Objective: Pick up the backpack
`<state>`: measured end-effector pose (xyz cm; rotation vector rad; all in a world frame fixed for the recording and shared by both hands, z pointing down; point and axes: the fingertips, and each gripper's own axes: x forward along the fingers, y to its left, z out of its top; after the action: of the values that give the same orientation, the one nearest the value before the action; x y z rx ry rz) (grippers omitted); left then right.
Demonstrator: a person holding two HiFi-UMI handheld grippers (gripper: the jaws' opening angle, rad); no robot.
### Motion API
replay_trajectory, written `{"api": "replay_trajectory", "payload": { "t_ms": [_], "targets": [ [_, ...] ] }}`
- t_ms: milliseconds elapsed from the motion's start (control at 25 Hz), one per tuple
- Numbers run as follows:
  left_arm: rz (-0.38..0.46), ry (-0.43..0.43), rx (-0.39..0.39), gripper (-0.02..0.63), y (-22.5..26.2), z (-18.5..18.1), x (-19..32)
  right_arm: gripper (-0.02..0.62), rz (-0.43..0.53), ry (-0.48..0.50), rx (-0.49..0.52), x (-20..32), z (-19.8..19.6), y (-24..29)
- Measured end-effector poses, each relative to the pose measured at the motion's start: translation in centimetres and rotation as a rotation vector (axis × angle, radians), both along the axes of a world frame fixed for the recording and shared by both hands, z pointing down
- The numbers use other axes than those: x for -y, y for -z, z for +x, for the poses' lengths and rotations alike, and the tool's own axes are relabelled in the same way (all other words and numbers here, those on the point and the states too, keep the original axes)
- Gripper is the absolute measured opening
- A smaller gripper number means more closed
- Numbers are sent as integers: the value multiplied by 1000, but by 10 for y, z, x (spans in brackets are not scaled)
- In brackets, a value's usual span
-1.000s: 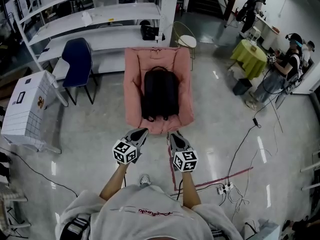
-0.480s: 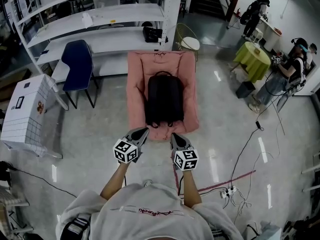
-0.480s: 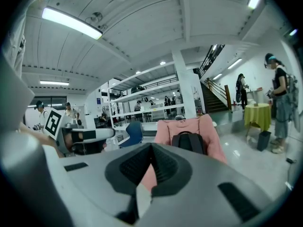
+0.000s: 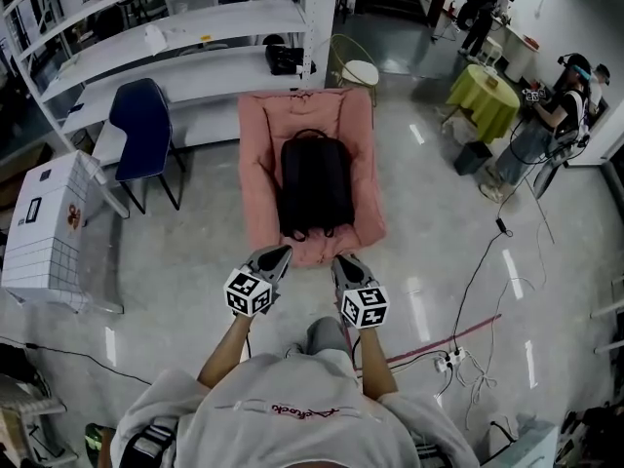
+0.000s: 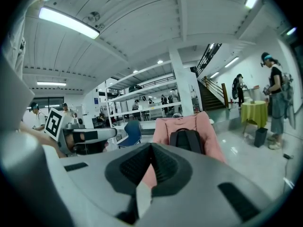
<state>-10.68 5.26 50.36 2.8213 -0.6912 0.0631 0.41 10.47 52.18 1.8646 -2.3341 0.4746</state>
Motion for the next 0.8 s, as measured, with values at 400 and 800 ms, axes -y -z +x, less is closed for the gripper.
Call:
{"api": "replay_trajectory", "payload": {
  "t_ms": [400, 800],
  "targets": [
    [0, -17, 1, 14, -7, 6, 2, 18, 8, -1, -7, 5, 5, -5],
    [-13, -3, -11, 14, -11, 25, 44, 18, 1, 5, 3, 44, 23, -14]
  ]
}}
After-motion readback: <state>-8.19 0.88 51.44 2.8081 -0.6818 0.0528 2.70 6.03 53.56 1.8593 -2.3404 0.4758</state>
